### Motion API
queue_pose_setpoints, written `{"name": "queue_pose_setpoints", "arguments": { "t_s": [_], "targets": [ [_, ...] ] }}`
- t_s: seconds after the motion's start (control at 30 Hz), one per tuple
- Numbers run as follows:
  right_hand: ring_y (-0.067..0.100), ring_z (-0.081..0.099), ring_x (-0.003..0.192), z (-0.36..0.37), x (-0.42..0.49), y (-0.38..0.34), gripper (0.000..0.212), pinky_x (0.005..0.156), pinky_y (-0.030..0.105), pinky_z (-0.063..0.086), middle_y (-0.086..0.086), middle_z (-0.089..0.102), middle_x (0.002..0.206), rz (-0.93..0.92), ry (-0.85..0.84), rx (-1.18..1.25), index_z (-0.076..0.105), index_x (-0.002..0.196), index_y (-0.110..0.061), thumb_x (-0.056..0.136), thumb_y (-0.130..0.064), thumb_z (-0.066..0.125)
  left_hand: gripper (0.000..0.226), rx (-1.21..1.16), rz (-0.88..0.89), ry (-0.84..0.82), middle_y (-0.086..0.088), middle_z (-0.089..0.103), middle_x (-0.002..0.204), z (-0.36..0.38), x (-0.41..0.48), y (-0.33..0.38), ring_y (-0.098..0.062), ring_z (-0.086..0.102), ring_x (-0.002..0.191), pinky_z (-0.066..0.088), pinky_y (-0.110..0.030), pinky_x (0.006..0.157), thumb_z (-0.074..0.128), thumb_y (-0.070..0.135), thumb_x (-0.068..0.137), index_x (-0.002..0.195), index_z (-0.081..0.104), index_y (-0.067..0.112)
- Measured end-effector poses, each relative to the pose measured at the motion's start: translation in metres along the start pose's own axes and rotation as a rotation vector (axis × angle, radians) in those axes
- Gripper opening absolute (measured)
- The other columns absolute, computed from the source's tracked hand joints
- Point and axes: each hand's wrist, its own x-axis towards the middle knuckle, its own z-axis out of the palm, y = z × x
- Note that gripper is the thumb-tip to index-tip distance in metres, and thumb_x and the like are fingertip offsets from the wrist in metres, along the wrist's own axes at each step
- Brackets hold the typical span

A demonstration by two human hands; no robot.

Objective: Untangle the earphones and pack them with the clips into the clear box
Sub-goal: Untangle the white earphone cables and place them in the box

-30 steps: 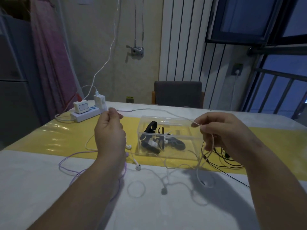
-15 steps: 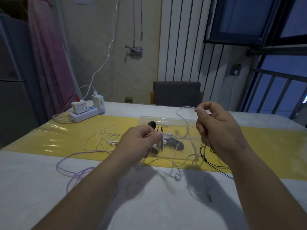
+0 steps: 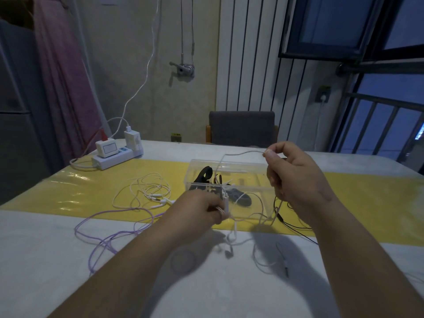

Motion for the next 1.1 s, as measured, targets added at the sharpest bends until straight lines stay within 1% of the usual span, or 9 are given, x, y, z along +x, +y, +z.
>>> {"name": "queue_pose_setpoints", "arguments": {
  "t_s": [0.1,0.2,0.3,0.4,0.63,0.73,0.9,1.0,1.1],
  "targets": [
    [0.01,0.037,0.043,0.0,-0.001,0.004,0.012,0.042,0.024,0.031,-0.001,0.061,0.055,0.022,-0.074,-0.238,0.062,0.086,-0.018,0.094,-0.026,0.059,0.034,-0.187,-0.005,0.036,0.008,0.067,0.064,-0.002,-0.002,0.004,0.005,0.049,0.049,0.034,-0.013,0.046,0.062,0.015,0.091,0.064,0.063,0.036],
    [0.002,0.051,0.044,0.006,-0.003,0.006,0.006,0.05,0.021,0.042,-0.002,0.068,0.067,0.005,-0.188,-0.334,0.066,0.086,-0.014,0.085,-0.016,0.071,0.022,-0.316,0.0,0.063,0.008,0.063,0.06,-0.004,-0.003,0.006,0.0,0.048,0.047,0.033,-0.015,0.046,0.061,0.012,0.092,0.078,0.072,0.025],
    [-0.003,0.056,0.063,0.01,-0.005,0.008,0.018,0.058,0.012,0.04,-0.011,0.064,0.092,-0.013,-0.249,-0.464,0.069,0.097,-0.026,0.082,-0.017,0.075,0.023,-0.397,0.015,0.056,0.004,0.062,0.061,-0.004,-0.002,0.005,-0.012,0.052,0.059,0.038,-0.025,0.059,0.062,0.009,0.09,0.077,0.073,0.023],
    [-0.005,0.057,0.082,0.014,-0.003,0.012,0.03,0.073,0.018,0.043,-0.017,0.066,0.109,-0.04,-0.342,-0.473,0.068,0.109,-0.031,0.084,-0.016,0.073,0.024,-0.417,0.039,0.06,0.002,0.062,0.062,-0.003,-0.003,0.004,-0.009,0.055,0.06,0.039,-0.025,0.061,0.063,0.009,0.09,0.075,0.073,0.024],
    [0.0,0.059,0.064,0.019,-0.002,0.017,0.007,0.068,0.025,0.049,-0.015,0.068,0.068,-0.041,-0.393,-0.454,0.075,0.079,-0.028,0.081,-0.022,0.078,0.017,-0.428,0.04,0.065,0.004,0.056,0.06,-0.006,-0.005,0.007,0.001,0.047,0.045,0.034,-0.009,0.046,0.061,0.005,0.092,0.078,0.071,0.009],
    [0.0,0.055,0.06,0.017,-0.004,0.014,0.011,0.064,0.025,0.045,-0.014,0.066,0.064,-0.028,-0.416,-0.455,0.073,0.073,-0.024,0.08,-0.019,0.078,0.017,-0.415,-0.007,0.089,-0.006,0.058,0.062,-0.006,-0.003,0.006,0.0,0.043,0.04,0.031,-0.011,0.041,0.062,0.009,0.092,0.078,0.071,0.009],
    [0.003,0.056,0.061,0.01,-0.007,0.005,0.009,0.062,0.024,0.048,-0.009,0.066,0.066,-0.025,-0.49,-0.454,0.072,0.074,-0.018,0.08,-0.015,0.077,0.018,-0.42,-0.105,0.155,-0.013,0.068,0.067,-0.004,0.001,0.001,-0.013,0.056,0.055,0.046,-0.032,0.057,0.065,0.012,0.088,0.071,0.072,0.013],
    [0.006,0.052,0.058,0.005,-0.007,0.004,0.013,0.059,0.024,0.044,-0.011,0.062,0.063,0.0,-0.51,-0.436,0.07,0.073,-0.018,0.083,-0.011,0.074,0.02,-0.417,-0.144,0.186,-0.006,0.07,0.064,-0.005,0.001,0.001,-0.008,0.053,0.05,0.044,-0.023,0.053,0.065,0.009,0.086,0.068,0.073,0.013],
    [0.018,0.037,0.057,0.0,-0.006,0.004,0.01,0.051,0.028,0.031,-0.001,0.052,0.062,0.013,-0.477,-0.331,0.064,0.071,-0.013,0.078,-0.018,0.069,0.021,-0.385,-0.175,0.179,-0.001,0.064,0.054,-0.007,0.0,0.001,-0.008,0.05,0.046,0.039,-0.021,0.05,0.064,0.01,0.085,0.067,0.074,0.016]
  ]
}}
